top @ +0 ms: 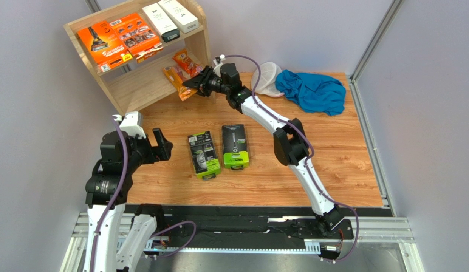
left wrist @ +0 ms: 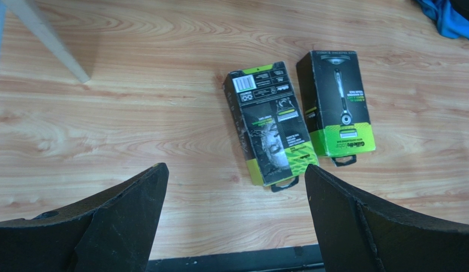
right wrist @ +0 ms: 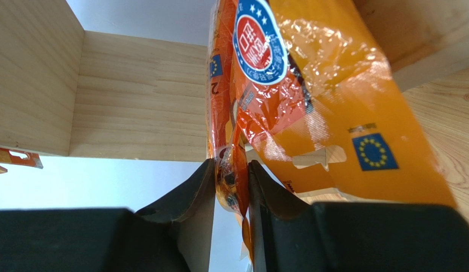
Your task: Place and organize the shaving razors onto the shelf
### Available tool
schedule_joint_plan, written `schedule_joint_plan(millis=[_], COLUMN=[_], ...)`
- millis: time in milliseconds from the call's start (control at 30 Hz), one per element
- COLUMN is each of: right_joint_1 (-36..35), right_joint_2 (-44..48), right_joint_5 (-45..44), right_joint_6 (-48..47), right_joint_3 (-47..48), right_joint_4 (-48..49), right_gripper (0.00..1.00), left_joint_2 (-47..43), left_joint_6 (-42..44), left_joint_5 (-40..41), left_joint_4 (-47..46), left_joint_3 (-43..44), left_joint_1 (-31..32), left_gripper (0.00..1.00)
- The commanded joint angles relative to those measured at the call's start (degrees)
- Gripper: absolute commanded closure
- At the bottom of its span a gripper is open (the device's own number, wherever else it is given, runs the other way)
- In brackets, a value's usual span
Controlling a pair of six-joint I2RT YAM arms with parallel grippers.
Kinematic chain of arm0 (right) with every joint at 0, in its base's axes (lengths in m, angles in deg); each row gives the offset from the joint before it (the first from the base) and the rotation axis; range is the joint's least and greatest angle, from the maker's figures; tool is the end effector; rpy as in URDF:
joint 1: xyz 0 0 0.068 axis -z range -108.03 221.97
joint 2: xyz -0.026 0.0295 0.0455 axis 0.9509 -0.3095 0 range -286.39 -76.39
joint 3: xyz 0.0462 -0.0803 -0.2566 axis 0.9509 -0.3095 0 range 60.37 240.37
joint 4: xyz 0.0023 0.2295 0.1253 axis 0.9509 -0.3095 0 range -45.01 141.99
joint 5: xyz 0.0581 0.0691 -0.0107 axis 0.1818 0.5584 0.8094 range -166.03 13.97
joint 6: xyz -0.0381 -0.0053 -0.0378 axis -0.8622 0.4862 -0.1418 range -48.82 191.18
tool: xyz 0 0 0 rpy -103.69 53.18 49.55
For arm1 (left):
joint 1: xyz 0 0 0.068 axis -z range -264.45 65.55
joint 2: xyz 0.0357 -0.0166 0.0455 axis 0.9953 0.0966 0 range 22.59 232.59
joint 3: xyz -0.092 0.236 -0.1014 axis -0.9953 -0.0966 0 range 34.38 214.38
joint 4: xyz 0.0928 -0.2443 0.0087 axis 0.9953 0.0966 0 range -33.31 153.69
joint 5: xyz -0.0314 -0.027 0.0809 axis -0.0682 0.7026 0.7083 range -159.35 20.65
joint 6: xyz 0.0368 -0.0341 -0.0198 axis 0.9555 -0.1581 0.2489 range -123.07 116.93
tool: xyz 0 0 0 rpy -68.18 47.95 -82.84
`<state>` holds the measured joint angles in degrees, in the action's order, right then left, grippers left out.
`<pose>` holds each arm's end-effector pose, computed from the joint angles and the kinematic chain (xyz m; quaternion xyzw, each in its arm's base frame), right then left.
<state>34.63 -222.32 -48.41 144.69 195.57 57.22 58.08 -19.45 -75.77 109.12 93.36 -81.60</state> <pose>0.4635 0.3745 0.2647 0.0706 0.7331 0.6379 0.2251 0.1012 -0.0090 0.3666 -0.0731 0.8573 -0.1323 0.4921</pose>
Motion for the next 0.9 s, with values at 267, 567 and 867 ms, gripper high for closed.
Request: schedule_joint_plan(millis=[267,567,867], right_joint_1=[-0.89,-1.15,-1.15], right_joint_2=[7.05,12.33,17.52], right_joint_5=[-3.01,-2.83,-2.21], right_joint_6=[1.9,1.72,1.63], right_joint_3=[-3.97,-9.95,-19.26], right_joint_4=[6.37,7.95,10.06], right_gripper=[0.53,0.46,0.55], left_joint_2=[-0.5,-1.82,-1.73], left_joint_6=[-2.34,-2.08,-1.99], left_joint_5=[-4.31,-5.45,-5.71], left_joint_4=[-6.46,-8.39,-8.83], left_joint_3=[-4.75,-6.6,-6.86], left_joint_1=[-0.48,-0.48,-0.48], left_gripper=[0.02,0.02,0.02])
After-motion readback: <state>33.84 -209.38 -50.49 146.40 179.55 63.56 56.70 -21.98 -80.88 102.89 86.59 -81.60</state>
